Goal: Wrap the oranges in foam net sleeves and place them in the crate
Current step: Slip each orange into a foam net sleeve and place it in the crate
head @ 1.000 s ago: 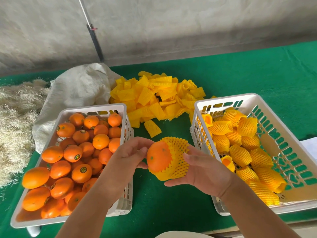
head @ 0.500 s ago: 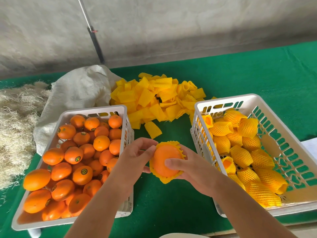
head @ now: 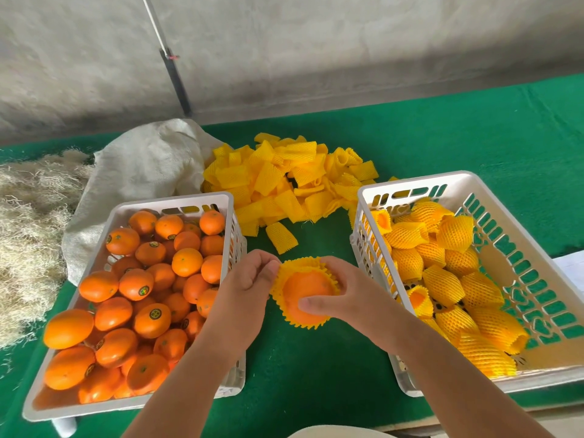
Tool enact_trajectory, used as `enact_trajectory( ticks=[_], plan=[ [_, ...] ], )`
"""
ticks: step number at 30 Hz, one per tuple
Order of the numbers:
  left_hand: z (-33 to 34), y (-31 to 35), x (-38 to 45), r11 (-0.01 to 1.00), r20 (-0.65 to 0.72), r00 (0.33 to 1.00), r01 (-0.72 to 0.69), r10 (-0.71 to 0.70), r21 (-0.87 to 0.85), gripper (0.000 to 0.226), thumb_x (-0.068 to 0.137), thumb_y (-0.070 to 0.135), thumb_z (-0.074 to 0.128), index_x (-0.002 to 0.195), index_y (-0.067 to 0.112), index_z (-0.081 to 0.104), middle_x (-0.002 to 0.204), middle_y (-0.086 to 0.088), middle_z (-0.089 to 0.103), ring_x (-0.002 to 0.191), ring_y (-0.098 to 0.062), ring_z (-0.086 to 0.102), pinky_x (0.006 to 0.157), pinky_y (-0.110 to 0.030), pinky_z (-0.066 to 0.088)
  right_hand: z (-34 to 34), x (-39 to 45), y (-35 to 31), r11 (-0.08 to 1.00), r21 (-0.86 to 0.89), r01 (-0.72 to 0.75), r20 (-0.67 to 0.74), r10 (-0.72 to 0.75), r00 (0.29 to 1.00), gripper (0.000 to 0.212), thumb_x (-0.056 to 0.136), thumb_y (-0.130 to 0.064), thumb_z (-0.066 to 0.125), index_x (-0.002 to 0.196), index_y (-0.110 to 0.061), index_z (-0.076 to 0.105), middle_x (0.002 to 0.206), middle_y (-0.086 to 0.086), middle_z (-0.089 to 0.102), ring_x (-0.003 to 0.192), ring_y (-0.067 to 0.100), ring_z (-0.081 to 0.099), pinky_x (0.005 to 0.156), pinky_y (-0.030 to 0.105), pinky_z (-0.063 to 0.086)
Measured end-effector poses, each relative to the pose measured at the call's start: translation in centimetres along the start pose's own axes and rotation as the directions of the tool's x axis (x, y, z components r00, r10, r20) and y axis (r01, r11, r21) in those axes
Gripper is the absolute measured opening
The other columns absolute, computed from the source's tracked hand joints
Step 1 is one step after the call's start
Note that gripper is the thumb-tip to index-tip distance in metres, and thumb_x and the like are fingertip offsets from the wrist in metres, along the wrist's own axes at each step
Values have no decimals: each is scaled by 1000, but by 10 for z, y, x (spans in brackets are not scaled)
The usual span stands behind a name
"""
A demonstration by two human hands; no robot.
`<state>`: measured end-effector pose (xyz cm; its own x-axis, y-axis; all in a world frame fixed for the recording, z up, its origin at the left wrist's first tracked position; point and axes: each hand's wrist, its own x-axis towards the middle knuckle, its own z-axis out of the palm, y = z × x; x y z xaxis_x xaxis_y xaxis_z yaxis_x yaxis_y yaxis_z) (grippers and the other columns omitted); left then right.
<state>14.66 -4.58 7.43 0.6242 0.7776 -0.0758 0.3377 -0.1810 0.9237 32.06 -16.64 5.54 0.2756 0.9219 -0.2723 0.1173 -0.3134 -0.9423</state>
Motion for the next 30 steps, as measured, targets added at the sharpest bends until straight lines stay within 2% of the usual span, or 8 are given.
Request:
enact_trajectory(
  ticks=[3,5,9,13,17,22,26,30],
  plan=[
    [0,-2,-1,1000,15,1000,9,-9,4,25,112,35,46,93,31,63,84,-11,53,75,-11,48,75,-40,43,6,0,-2,998,-54,22,-117,-28,993,81,67,-70,83,137,-46,51,124,-23,59,108,7,65,74,16,59],
    [-1,-1,-2,1000,34,999,-5,4,25,24,111,37,47,92,32,61,79,-1,52,73,-6,47,74,-37,42,10,0,-3,996,-81,37,-159,-50,986,79,68,-74,83,135,-46,52,121,-25,59,105,6,65,70,14,57],
    [-4,0,-3,985,119,992,-54,34,167,37,89,69,58,97,33,59,89,12,60,78,-1,53,69,-20,46,12,-1,-2,988,-136,76,-132,-94,987,81,60,-80,82,129,-47,54,113,-23,65,101,0,67,72,15,58],
    [-10,2,-3,950,175,977,-166,122,265,26,93,57,67,96,34,57,91,11,61,79,-2,56,70,-14,46,4,-3,-4,978,-182,98,-79,-114,990,90,58,-77,86,135,-58,43,116,-30,58,103,-10,62,73,14,58],
    [-11,2,-8,837,152,939,-344,309,426,20,102,53,53,92,35,55,85,14,58,82,-7,56,66,-17,43,-1,-5,-6,963,-259,80,-68,-101,993,102,54,-85,81,141,-65,33,117,-34,52,99,-6,62,68,8,54],
    [-2,-6,-18,732,121,861,-488,495,477,21,106,37,50,98,19,58,91,15,53,91,0,52,76,-10,41,-3,-3,-7,958,-276,74,-55,-92,994,109,52,-91,76,147,-58,34,116,-32,54,98,-7,63,68,6,53],
    [1,-7,-21,768,71,895,-416,440,488,11,108,41,54,107,30,56,104,21,52,95,0,55,73,-15,47,-5,-4,-5,964,-258,65,-56,-82,995,106,52,-90,76,144,-61,34,119,-35,50,99,-5,62,66,5,52],
    [4,-1,-23,761,92,890,-431,446,485,24,105,42,57,125,33,65,130,25,54,121,-1,54,98,-12,44,-3,-4,-5,938,-337,77,-55,-101,993,114,53,-91,76,150,-58,28,120,-32,53,101,-3,63,70,12,57]
  ],
)
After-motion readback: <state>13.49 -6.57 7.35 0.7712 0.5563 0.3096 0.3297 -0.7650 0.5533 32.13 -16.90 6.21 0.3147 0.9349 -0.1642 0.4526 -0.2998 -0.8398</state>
